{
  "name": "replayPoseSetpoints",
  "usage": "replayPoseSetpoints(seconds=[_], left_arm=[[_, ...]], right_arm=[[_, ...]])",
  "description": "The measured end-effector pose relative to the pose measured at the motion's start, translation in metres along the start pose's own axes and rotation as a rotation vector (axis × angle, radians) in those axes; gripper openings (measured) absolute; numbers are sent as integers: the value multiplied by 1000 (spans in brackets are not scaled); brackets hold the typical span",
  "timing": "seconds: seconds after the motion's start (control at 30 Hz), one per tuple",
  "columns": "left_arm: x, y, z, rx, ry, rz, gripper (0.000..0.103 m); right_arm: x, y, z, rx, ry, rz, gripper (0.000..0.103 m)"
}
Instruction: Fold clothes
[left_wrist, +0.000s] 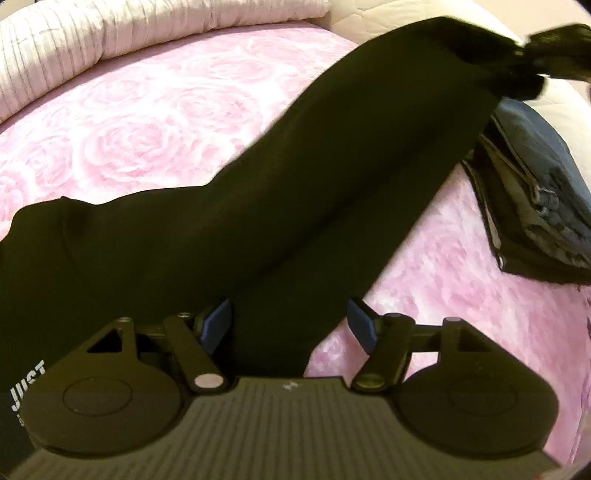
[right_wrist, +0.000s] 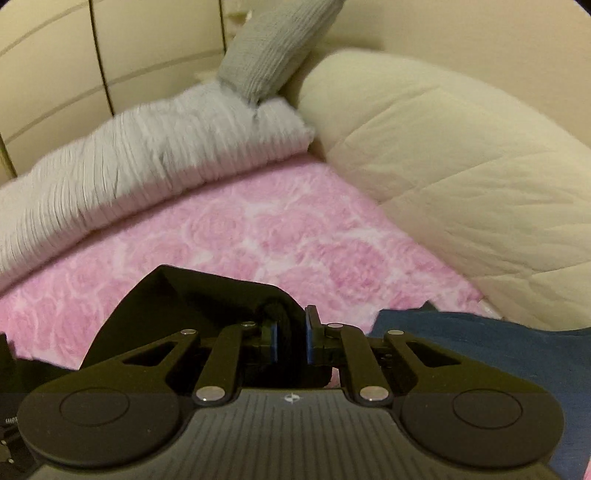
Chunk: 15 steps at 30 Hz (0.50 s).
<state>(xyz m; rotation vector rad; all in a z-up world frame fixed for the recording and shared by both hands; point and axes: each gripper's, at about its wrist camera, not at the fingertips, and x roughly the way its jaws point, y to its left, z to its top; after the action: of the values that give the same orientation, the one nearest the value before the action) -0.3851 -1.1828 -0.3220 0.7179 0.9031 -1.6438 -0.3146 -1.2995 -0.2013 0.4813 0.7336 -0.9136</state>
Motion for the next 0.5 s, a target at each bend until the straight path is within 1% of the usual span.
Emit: replayPoseSetpoints(seconds=[0.1,0.17,0.2,0.27,0.3,0.37,0.4,0.47,0.5], left_arm=[[-17,4,-4,-21,-19,9,66],[-30,9,-8,-44,-28,22,66],[-36,12,-10,-58,-30,30,66],[-46,19,-15,-86,-35,44,67],[-51,21,-18,-98,-37,52,67],[-58,25,-24,-117,-40,68,68],[-62,27,-27,-126,-40,76,69],[-67,29,-34,-147,-37,93,69],[-70,30,-38,-157,-36,99,69]], right_arm=[[22,1,11,2,37,-18,13],[39,3,17,-27,67,-61,14],[49,6,18,-59,87,-113,22],[55,10,18,-90,62,-219,36],[54,11,17,-89,46,-235,40],[48,9,15,-78,17,-224,45],[43,9,12,-83,6,-212,51],[33,10,1,-84,7,-176,56],[28,11,-4,-82,10,-157,63]])
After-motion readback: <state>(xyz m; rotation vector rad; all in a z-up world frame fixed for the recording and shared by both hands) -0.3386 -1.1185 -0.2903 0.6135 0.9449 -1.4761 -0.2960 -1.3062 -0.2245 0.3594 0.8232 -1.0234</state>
